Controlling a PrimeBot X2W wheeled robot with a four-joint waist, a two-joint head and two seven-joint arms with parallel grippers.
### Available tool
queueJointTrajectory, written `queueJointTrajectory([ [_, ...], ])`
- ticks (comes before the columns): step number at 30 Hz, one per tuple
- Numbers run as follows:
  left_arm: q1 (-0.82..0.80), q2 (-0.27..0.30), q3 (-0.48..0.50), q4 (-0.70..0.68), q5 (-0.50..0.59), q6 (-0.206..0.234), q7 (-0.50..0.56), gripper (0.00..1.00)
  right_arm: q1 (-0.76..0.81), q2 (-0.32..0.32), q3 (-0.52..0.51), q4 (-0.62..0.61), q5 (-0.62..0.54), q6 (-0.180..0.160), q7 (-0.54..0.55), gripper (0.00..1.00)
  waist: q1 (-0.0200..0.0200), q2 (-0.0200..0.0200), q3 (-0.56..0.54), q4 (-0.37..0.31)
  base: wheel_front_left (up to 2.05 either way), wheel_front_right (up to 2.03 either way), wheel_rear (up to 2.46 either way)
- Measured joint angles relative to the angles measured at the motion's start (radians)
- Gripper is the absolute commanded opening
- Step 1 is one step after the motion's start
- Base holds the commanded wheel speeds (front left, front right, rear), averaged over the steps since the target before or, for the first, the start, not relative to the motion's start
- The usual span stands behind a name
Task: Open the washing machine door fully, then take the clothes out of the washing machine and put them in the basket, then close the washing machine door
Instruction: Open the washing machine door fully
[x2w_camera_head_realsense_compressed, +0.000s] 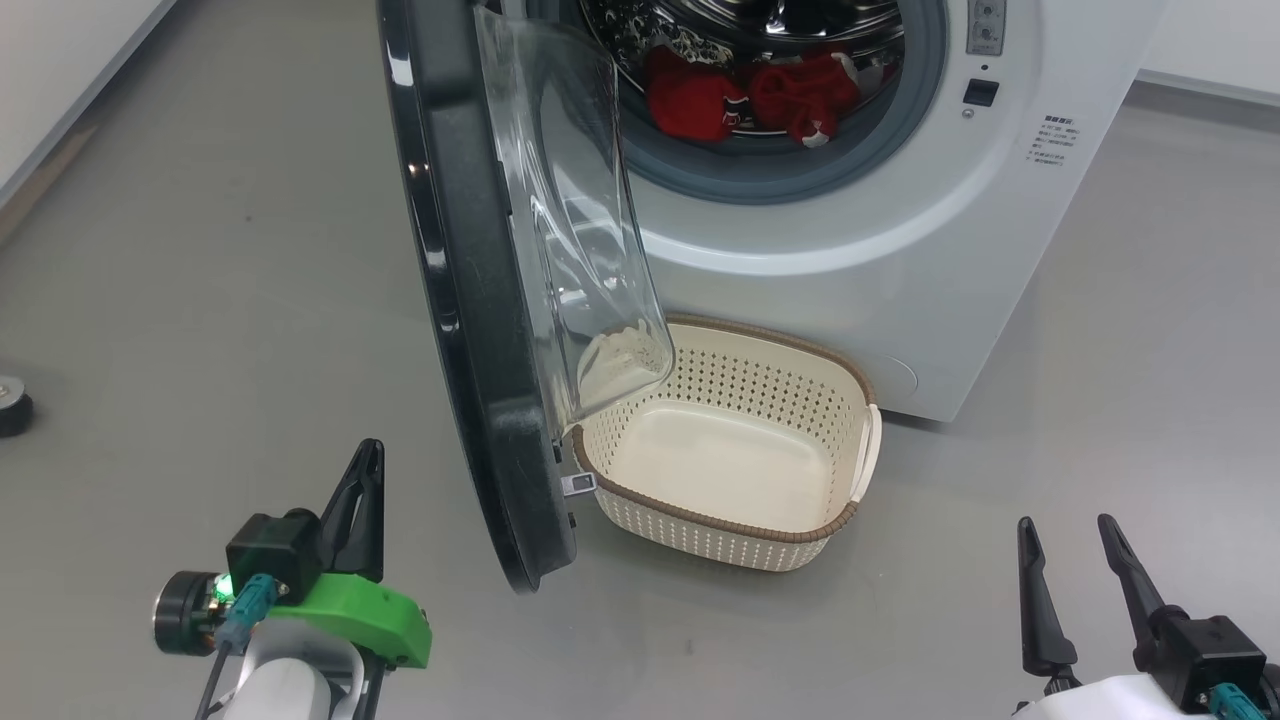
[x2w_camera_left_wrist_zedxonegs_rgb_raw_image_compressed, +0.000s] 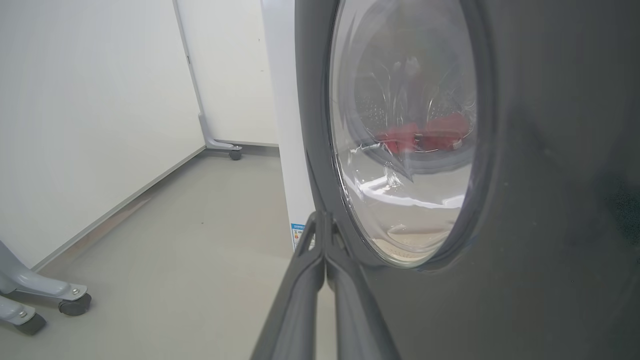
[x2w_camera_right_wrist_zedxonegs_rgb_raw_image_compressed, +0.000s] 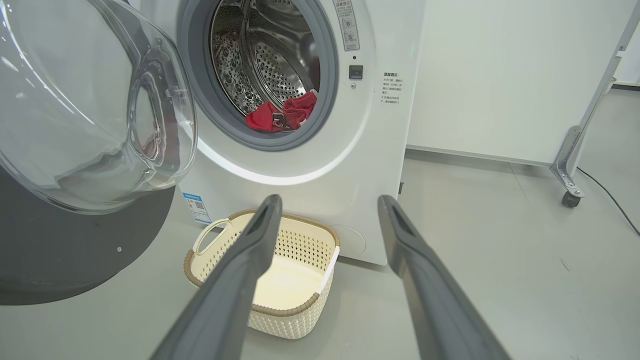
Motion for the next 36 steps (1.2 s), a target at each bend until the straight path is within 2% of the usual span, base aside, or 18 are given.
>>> queueJointTrajectory([
  [9,0.000,0.000,0.002,-0.004,0.038,0.000,0.000,0.00,0.001,0.007,-0.010,-0.001,-0.015,0.016,0.000,1.00,0.0000,0.0000,-0.001,0.000,0.00,0.00,0.00],
  [13,-0.004,0.003,0.026,-0.046,0.045,0.012,0.000,0.00,0.001,0.012,-0.016,-0.001,-0.019,0.017,0.000,1.00,0.0000,0.0000,-0.003,0.001,0.00,0.00,0.00],
  [20,-0.067,0.011,0.065,-0.202,0.081,0.043,0.000,0.00,0.001,0.021,-0.027,-0.001,-0.025,0.026,0.000,1.00,0.0000,0.0000,-0.011,0.008,0.00,0.00,0.00],
  [25,-0.130,0.010,0.065,-0.369,0.110,0.046,-0.005,0.00,0.002,0.026,-0.033,0.000,-0.033,0.034,0.000,1.00,0.0000,0.0000,-0.020,0.012,0.00,0.00,0.00],
  [27,-0.153,0.010,0.044,-0.465,0.115,0.040,-0.006,0.00,0.003,0.030,-0.035,0.000,-0.033,0.035,0.000,1.00,0.0000,0.0000,-0.025,0.013,0.00,0.00,0.00],
  [29,-0.155,0.009,0.005,-0.505,0.115,0.023,-0.006,0.00,0.005,0.030,-0.037,0.001,-0.035,0.036,0.000,1.00,0.0000,0.0000,-0.029,0.012,0.00,0.00,0.00],
  [36,-0.119,0.007,-0.147,-0.542,0.110,-0.036,-0.006,0.00,0.008,0.038,-0.038,0.003,-0.040,0.046,0.000,1.00,0.0000,0.0000,-0.037,0.007,0.00,0.00,0.00],
])
